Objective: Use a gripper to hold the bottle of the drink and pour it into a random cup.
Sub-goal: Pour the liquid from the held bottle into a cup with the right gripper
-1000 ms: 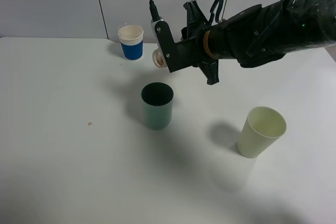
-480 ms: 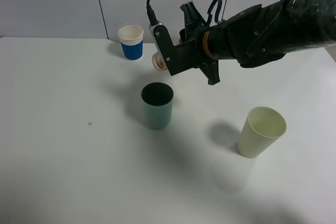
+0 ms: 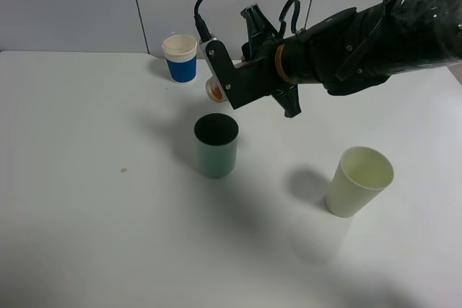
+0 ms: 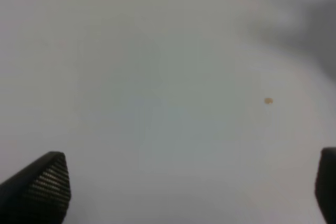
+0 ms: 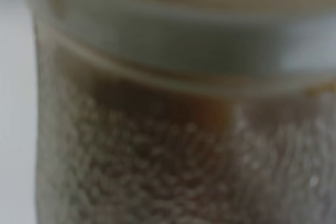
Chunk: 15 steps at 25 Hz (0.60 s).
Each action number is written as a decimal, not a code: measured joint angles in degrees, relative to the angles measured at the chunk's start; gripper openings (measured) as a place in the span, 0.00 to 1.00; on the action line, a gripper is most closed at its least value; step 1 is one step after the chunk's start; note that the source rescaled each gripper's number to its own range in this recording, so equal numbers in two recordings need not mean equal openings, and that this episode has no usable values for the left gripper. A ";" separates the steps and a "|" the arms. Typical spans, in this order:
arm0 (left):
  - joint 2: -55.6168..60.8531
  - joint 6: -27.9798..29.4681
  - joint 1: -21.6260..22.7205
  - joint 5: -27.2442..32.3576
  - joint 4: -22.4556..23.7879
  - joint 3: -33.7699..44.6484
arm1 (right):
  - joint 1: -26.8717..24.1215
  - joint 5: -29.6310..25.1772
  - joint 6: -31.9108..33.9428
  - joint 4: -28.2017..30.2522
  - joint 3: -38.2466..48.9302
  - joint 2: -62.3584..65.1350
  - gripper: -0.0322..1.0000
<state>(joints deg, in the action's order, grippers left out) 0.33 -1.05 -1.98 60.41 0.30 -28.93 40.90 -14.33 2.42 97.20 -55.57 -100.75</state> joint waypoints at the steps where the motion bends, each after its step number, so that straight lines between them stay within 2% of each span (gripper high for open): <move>1: 0.00 0.00 0.00 0.00 0.00 0.00 | 0.05 0.00 -0.93 0.00 0.00 0.00 0.04; 4: 0.00 0.00 0.00 0.00 0.00 0.00 | 0.04 -0.04 -4.10 0.00 0.00 0.00 0.04; 15: 0.00 0.00 0.00 0.00 0.00 0.00 | 0.04 -0.17 -9.07 0.00 0.00 0.00 0.04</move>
<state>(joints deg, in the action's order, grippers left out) 0.33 -1.05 -1.98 60.41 0.30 -28.93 40.95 -14.51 -6.65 97.20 -55.57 -100.75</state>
